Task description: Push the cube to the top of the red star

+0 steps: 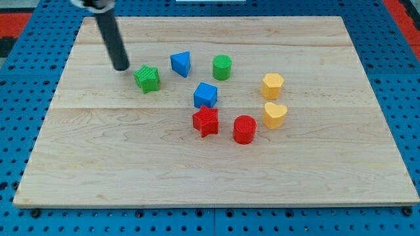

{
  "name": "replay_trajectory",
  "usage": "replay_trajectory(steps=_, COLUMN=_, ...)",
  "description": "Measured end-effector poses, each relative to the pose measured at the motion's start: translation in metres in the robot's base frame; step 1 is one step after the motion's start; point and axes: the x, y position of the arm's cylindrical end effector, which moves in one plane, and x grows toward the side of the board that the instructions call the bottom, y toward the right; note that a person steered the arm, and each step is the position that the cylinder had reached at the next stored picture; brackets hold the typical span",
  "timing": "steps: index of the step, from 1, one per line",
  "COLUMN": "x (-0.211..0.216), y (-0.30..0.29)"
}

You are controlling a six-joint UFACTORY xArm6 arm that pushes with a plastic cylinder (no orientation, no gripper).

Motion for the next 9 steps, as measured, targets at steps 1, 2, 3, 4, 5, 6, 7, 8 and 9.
replay_trajectory(steps=1, x=0.036, y=0.041)
replay_trajectory(steps=2, x=0.046, y=0.042)
replay_trajectory(steps=3, x=-0.015, y=0.007)
replay_trajectory(steps=4, x=-0.061, y=0.03)
replay_trajectory(steps=5, x=-0.028, y=0.044)
replay_trajectory(steps=6, x=-0.002, y=0.05)
replay_trajectory(steps=7, x=0.013, y=0.055)
replay_trajectory(steps=8, x=0.039, y=0.088)
replay_trajectory(steps=9, x=0.061, y=0.093)
